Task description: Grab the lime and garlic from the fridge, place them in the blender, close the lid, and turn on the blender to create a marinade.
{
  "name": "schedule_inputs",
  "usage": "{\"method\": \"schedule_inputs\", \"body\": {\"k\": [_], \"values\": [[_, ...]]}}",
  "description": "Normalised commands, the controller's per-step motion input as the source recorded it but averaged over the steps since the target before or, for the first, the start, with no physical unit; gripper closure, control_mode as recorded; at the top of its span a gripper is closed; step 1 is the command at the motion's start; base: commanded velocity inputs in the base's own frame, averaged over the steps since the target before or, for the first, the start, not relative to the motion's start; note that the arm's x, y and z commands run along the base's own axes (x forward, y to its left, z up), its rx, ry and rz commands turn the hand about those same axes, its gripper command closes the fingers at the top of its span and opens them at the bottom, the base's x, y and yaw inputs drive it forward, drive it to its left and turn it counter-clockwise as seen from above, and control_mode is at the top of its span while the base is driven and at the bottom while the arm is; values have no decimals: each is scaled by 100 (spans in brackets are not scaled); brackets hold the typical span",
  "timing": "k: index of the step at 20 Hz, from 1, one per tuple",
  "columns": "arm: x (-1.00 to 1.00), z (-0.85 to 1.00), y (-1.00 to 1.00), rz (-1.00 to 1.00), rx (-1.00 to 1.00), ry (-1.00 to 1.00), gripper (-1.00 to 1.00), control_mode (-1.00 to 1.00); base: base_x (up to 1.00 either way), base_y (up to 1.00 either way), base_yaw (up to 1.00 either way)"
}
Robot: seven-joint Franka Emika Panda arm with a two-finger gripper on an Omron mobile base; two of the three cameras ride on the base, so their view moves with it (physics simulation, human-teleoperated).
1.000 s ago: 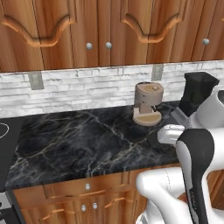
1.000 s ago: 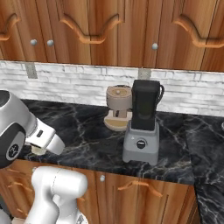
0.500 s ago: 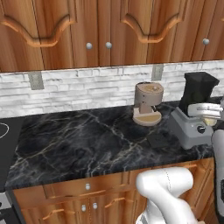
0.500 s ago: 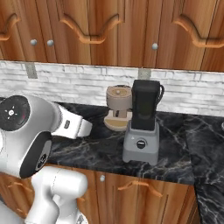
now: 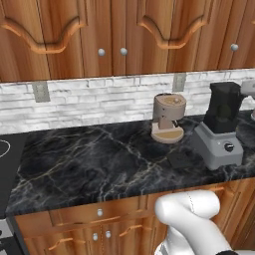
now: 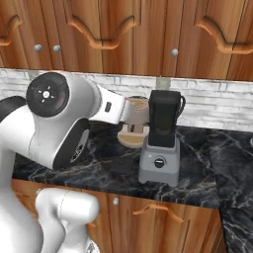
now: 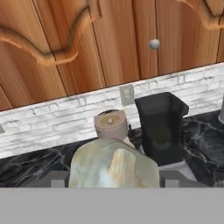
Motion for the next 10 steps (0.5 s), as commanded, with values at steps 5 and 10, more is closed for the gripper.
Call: {"method": "schedule_inputs", "body": {"k": [5, 10], "values": [[60, -14, -40, -2, -1, 8, 100, -100, 0, 0, 0], [58, -37, -44, 0, -1, 2, 100, -100, 0, 0, 0]]}}
